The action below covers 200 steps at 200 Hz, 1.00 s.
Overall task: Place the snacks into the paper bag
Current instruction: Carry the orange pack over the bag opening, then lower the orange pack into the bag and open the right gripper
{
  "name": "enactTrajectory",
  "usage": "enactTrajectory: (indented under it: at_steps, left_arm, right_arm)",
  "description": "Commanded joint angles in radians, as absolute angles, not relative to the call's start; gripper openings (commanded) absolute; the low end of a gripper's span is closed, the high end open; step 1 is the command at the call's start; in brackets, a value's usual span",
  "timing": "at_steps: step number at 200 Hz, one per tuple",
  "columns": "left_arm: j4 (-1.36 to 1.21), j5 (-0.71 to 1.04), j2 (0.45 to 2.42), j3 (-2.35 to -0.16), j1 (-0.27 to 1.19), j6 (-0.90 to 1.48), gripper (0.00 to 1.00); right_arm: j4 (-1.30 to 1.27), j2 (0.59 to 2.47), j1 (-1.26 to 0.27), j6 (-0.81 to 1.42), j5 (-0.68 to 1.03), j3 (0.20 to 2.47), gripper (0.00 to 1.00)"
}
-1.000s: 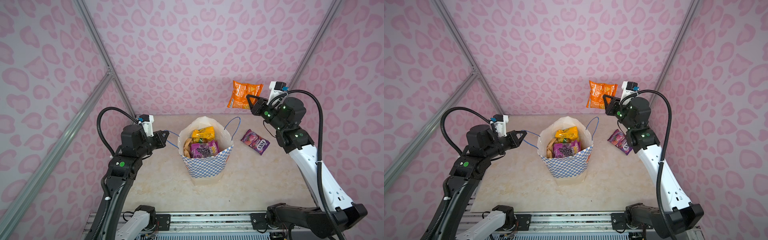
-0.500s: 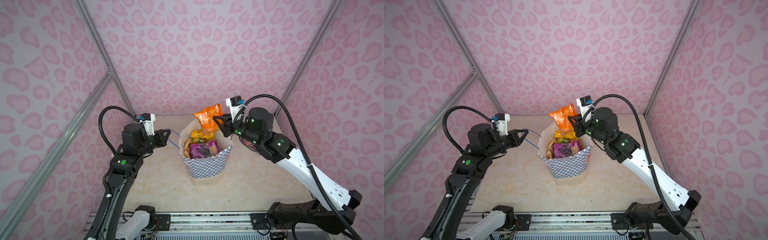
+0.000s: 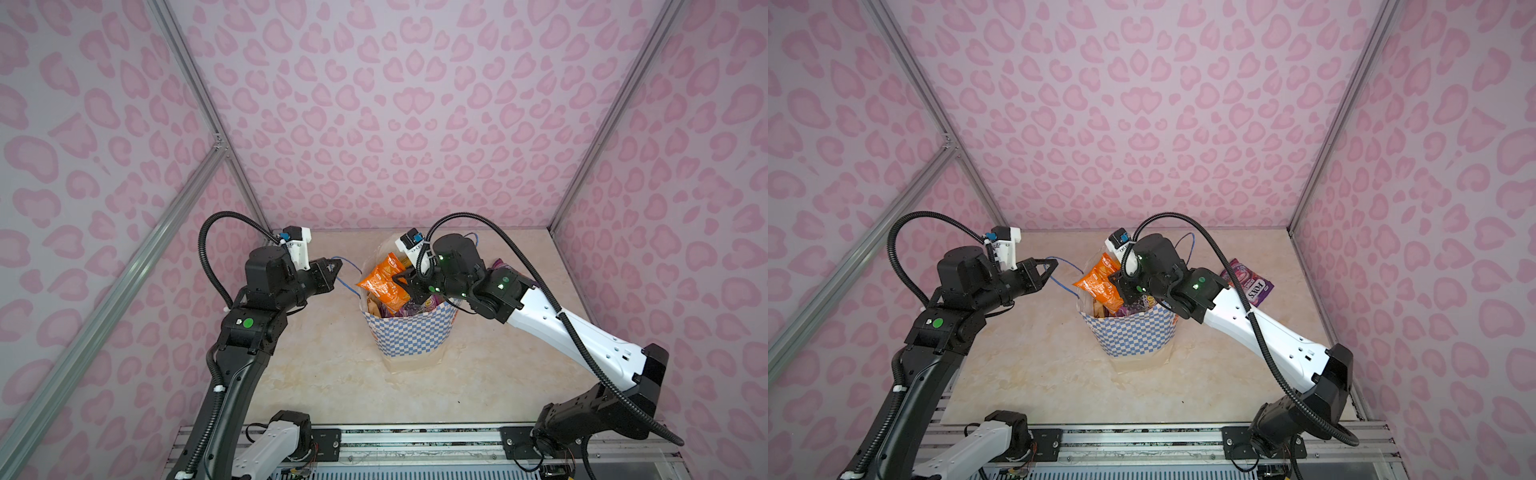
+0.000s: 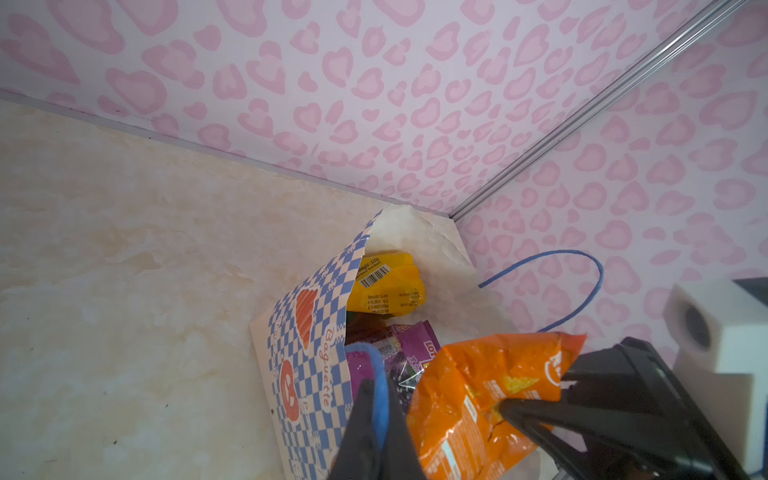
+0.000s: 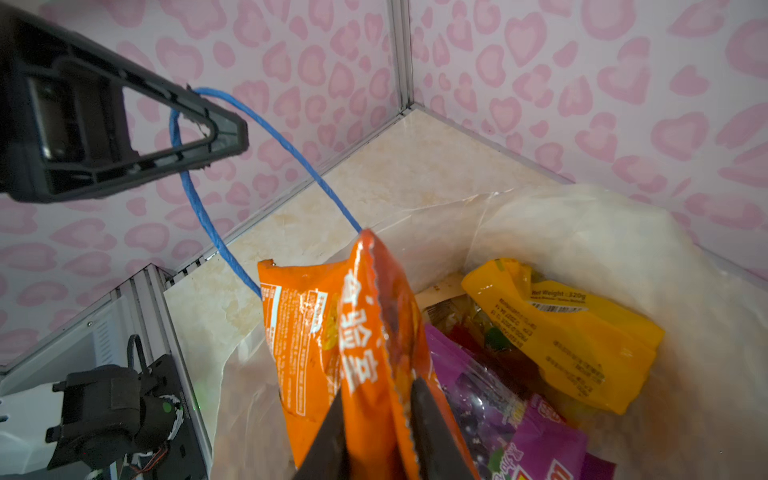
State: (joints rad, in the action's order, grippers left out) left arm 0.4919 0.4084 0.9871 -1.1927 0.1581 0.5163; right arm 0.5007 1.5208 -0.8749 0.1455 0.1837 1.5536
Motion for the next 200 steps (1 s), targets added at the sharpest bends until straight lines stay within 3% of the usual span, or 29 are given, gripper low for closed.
enactTrajectory:
  at_steps: [1,63,151,185,200]
  left_arm:
    - [0.439,0.415,0.989,-1.194,0.158,0.515,0.04]
    - [0.443,0.408,0.991,-1.195,0.158,0.516,0.04]
    - [0.451,0.395,0.998,-1.196,0.158,0.514,0.05]
    - [0.452,0.389,0.996,-1.197,0.157,0.514,0.05]
    - [0.453,0.389,0.997,-1.197,0.156,0.515,0.05]
  right_arm:
    - [0.533,1.549,-0.888,0.132,0.209,1.56,0.25]
    - [0.666,1.655,-0.898,0.124,0.188,1.596,0.24]
    - [0.762,1.602,-0.866,0.113,0.15,1.561,0.24]
    - [0.81,1.628,-0.862,0.109,0.209,1.566,0.24]
    - [0.83,1.648,-0.852,0.112,0.2,1.583,0.28]
